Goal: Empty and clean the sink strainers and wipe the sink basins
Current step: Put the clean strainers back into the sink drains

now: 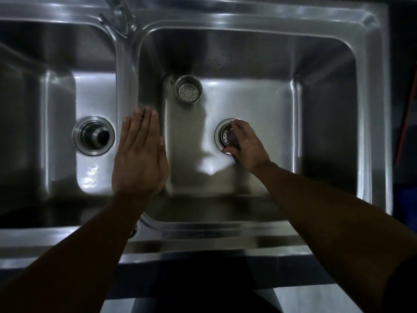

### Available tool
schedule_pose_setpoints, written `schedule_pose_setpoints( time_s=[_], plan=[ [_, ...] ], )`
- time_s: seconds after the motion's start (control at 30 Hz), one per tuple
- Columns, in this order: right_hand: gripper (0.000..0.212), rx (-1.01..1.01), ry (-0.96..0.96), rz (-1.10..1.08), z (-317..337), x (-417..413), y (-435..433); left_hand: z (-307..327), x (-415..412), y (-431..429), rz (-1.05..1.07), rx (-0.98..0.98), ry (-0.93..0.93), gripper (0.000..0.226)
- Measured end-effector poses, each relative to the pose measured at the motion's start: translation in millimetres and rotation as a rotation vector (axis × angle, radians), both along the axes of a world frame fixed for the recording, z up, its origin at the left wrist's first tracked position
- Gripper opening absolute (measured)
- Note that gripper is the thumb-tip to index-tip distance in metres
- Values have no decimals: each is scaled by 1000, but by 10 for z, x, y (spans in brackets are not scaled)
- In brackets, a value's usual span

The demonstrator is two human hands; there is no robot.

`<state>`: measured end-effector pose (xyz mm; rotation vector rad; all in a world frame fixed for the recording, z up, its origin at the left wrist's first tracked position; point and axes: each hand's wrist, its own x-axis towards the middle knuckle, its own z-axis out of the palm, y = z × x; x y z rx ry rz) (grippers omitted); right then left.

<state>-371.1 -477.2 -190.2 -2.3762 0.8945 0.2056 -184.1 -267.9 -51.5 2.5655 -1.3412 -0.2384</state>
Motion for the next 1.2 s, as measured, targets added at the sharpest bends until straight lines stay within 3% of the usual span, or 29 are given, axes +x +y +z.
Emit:
schedule_pose_setpoints(
  time_s=[0.57, 0.7, 0.8, 0.97, 1.2],
  plan=[
    [73, 18, -37, -48, 55, 66, 105, -10, 13, 5, -4, -42, -4, 54],
    [69, -53, -169, -59, 265, 473, 150, -48, 20, 14, 2, -111, -27, 52],
    [78, -76, -199, -17, 410, 1005, 86, -107, 31, 31, 1, -163, -50, 50],
    [94, -127, -69, 90, 447, 1662, -43, -187, 63, 70, -12, -180, -29, 53],
    [93, -89, -117, 3, 570, 1666, -12, -143, 55, 62, -26, -119, -37, 53]
  ],
)
